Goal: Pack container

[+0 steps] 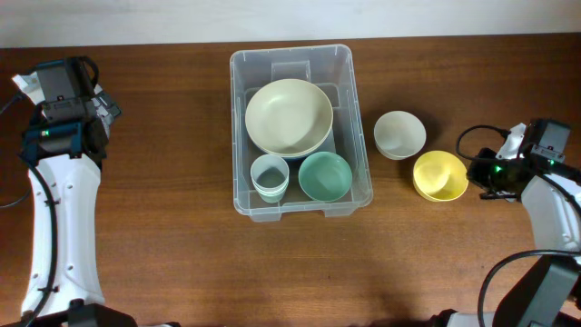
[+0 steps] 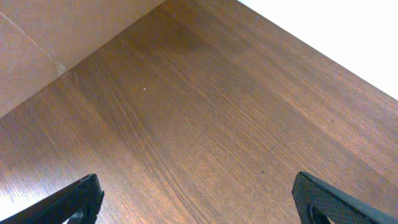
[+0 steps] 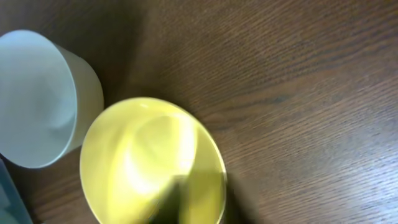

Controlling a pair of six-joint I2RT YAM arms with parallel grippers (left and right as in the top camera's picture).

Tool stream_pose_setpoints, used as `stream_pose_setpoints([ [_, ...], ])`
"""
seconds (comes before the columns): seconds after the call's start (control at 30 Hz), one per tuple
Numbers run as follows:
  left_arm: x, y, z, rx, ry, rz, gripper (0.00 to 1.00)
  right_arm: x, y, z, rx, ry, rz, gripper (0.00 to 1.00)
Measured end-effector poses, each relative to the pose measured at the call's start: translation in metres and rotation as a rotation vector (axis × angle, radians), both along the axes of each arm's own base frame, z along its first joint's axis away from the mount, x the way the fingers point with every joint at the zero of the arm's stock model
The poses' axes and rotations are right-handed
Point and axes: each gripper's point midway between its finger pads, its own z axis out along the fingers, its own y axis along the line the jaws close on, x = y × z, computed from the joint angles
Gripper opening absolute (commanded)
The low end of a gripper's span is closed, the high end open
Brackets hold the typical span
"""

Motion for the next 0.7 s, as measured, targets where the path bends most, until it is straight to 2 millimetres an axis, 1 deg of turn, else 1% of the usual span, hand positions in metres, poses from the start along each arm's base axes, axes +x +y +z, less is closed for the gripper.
stream_pose_setpoints([
  [0.07, 0.000, 0.000, 0.000, 0.000, 0.001, 0.000, 0.99, -0.001, -0.002, 0.000, -0.011, 0.005, -0.002, 0.86],
  [0.1, 0.000, 0.000, 0.000, 0.000, 0.001, 0.000, 1.00, -0.001, -0.003, -0.001, -0.017, 0.008, -0.004, 0.89],
  [0.13, 0.000, 0.000, 0.000, 0.000, 0.001, 0.000, 0.99, -0.001, -0.004, -0.001, -0.024, 0.010, -0.005, 0.91],
  [0.3, 0.000, 0.000, 0.000, 0.000, 0.000, 0.000, 0.99, 0.000, -0.008, -0.002, -0.055, 0.010, 0.011, 0.91],
  [0.4, 0.000, 0.000, 0.000, 0.000, 0.000, 0.000, 0.99, 0.003, -0.011, -0.009, -0.066, 0.014, 0.021, 0.91],
  [0.53, 0.000, 0.000, 0.000, 0.000, 0.000, 0.000, 0.99, 0.004, -0.012, -0.033, -0.057, 0.038, 0.027, 0.89],
  [0.6, 0.000, 0.000, 0.000, 0.000, 0.001, 0.000, 0.99, 0.000, -0.009, -0.049, -0.037, 0.069, 0.032, 0.89],
  [0.7, 0.000, 0.000, 0.000, 0.000, 0.001, 0.000, 0.99, 0.000, -0.001, -0.064, 0.000, 0.080, 0.075, 0.89],
])
